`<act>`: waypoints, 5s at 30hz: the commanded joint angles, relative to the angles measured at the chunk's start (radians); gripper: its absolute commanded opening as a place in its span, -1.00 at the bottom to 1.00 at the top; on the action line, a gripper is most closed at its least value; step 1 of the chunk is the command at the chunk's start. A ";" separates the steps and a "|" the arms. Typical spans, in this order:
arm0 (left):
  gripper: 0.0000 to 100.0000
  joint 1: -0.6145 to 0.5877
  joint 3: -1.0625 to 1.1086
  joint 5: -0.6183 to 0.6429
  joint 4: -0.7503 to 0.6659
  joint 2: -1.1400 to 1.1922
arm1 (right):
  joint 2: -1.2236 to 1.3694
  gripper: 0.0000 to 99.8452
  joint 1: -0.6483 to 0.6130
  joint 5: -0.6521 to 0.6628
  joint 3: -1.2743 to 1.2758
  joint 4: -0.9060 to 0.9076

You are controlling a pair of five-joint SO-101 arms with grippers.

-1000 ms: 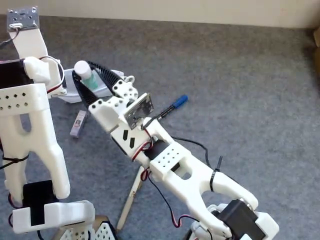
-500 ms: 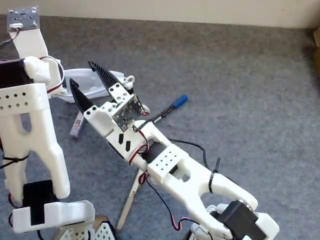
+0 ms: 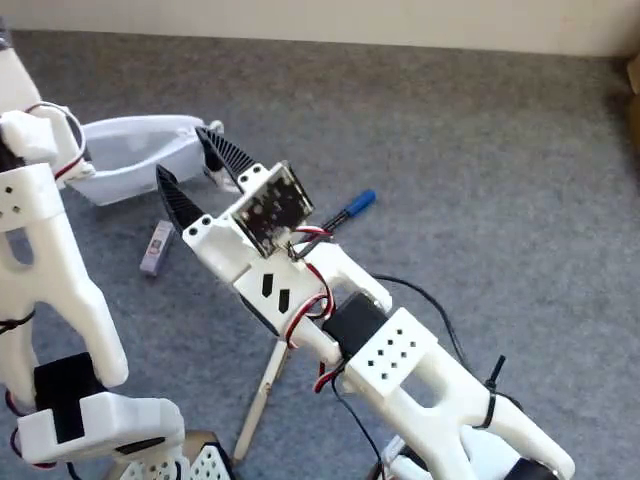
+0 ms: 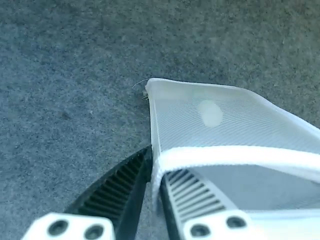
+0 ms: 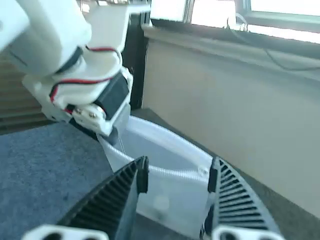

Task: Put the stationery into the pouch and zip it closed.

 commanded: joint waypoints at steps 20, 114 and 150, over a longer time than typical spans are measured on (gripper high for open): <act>-0.99 -0.056 -0.194 0.040 -0.008 -0.007 | 0.196 -0.64 -0.064 -0.262 -0.054 0.321; -0.99 -0.168 -0.228 0.035 0.032 -0.005 | 1.425 -0.99 -0.025 -0.058 -1.293 1.095; -0.99 -0.079 -0.231 0.035 0.061 -0.007 | 1.293 -0.99 -0.031 0.020 -1.294 1.495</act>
